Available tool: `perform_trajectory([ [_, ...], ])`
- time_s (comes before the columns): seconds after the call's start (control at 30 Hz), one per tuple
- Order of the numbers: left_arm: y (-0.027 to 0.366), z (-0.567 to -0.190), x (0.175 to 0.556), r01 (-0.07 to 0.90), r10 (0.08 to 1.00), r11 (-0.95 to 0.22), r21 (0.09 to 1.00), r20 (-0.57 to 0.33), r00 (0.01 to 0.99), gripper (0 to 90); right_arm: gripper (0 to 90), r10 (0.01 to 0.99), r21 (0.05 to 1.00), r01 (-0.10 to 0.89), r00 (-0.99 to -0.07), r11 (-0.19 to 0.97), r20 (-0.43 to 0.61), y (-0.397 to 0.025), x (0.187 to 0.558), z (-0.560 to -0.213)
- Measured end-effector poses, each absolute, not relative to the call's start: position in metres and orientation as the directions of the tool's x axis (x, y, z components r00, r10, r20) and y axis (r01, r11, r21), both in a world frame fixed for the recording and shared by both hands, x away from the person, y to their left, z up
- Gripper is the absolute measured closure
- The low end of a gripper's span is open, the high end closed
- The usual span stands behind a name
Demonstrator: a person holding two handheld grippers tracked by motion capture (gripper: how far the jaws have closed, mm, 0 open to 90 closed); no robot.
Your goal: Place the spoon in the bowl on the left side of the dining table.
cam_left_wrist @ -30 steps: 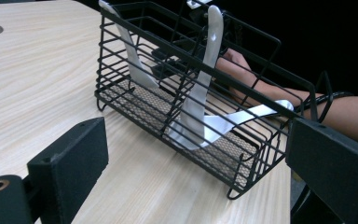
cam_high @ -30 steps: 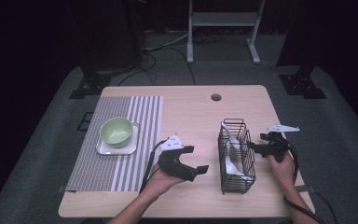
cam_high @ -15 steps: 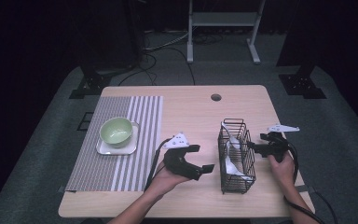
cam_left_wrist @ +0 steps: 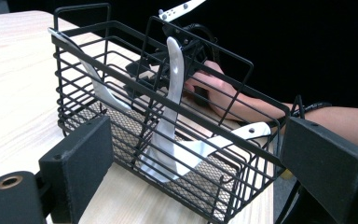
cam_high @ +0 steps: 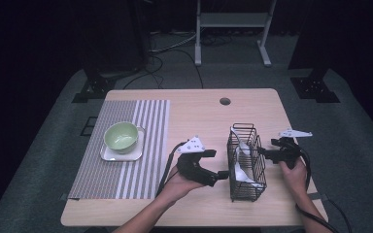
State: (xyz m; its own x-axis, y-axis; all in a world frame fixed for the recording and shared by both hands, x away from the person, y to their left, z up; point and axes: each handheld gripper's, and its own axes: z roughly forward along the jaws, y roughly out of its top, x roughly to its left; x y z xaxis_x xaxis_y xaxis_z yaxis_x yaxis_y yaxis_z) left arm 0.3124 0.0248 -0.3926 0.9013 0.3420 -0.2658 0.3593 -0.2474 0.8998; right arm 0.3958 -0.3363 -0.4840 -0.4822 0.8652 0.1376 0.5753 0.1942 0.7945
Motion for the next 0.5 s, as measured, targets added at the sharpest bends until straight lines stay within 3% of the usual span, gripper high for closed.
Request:
perform_trajectory([
  [0.5, 0.012, -0.385, 0.318, 0.361, 0.344, -0.25, 0.899, -0.266, 0.9, 11.1, 17.3, 0.865, 0.794, 0.577, -0.482, 0.191, 0.142, -0.336, 0.396, -0.484],
])
